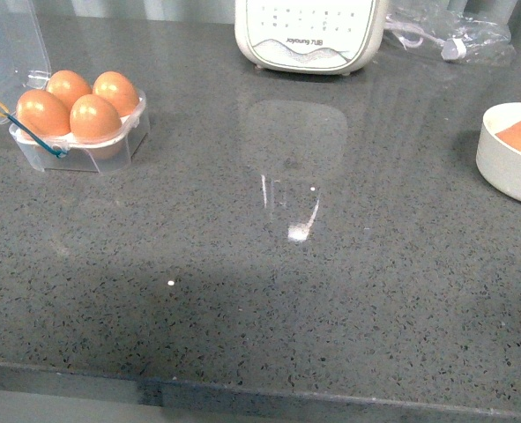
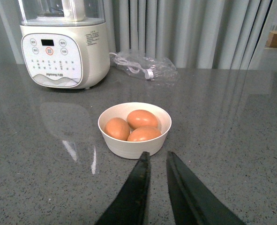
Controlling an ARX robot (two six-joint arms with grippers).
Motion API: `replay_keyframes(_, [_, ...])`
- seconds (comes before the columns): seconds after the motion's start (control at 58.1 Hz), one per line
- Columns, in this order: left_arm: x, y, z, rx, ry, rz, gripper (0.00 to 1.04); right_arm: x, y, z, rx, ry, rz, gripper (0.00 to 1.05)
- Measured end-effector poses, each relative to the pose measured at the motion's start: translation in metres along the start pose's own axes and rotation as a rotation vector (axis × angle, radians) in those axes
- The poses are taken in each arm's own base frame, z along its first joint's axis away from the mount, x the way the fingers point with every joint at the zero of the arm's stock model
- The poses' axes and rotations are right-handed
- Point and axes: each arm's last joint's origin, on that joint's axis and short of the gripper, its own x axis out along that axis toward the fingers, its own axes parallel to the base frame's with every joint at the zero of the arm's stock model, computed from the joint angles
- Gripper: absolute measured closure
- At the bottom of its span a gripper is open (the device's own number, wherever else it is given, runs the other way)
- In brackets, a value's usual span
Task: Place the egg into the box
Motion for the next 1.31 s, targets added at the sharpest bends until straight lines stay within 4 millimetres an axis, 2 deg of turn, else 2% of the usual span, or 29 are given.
replay_keyframes(0.103, [0.0000,0.0000,0.0000,0.000,0.000,0.000,0.07,0.0000,0.0000,0.0000,0.000,0.000,0.000,0.71])
replay_keyframes(0.379, [0.0000,0.0000,0.0000,0.000,0.000,0.000,0.07,0.0000,0.0000,0.0000,0.000,0.000,0.000,0.06])
replay_keyframes(1.308, [0.0000,0.0000,0.0000,0.000,0.000,0.000,0.07,0.0000,0.0000,0.0000,0.001,0.000,0.000,0.07])
